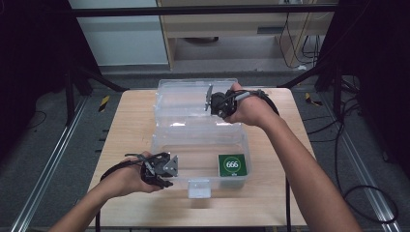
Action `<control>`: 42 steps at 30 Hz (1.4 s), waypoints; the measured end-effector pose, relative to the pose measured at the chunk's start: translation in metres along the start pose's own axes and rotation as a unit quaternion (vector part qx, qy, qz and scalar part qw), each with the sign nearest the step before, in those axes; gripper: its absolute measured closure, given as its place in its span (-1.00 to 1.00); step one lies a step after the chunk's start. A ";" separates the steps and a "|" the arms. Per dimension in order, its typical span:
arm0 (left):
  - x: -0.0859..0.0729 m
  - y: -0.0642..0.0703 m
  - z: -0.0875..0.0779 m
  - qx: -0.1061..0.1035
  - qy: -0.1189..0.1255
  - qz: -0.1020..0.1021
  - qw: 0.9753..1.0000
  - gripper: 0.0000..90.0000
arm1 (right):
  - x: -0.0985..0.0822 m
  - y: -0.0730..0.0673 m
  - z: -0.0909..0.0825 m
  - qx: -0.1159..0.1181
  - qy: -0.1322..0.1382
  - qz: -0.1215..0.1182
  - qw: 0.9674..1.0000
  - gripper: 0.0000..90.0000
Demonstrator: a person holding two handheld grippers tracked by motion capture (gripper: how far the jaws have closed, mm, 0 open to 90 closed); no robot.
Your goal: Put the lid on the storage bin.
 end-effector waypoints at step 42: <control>0.002 0.001 0.000 0.019 0.001 -0.018 1.000 0.85 | 0.006 -0.015 -0.009 -0.022 -0.006 -0.047 0.999 0.86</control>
Point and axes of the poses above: each handheld gripper's, and its own axes: z roughly forward along the jaws, x roughly out of its top, y roughly to its right, the point moved 6 cm from there along z, roughly forward along the jaws, and after that the axes turned 5 degrees about x, right-handed, at the moved point
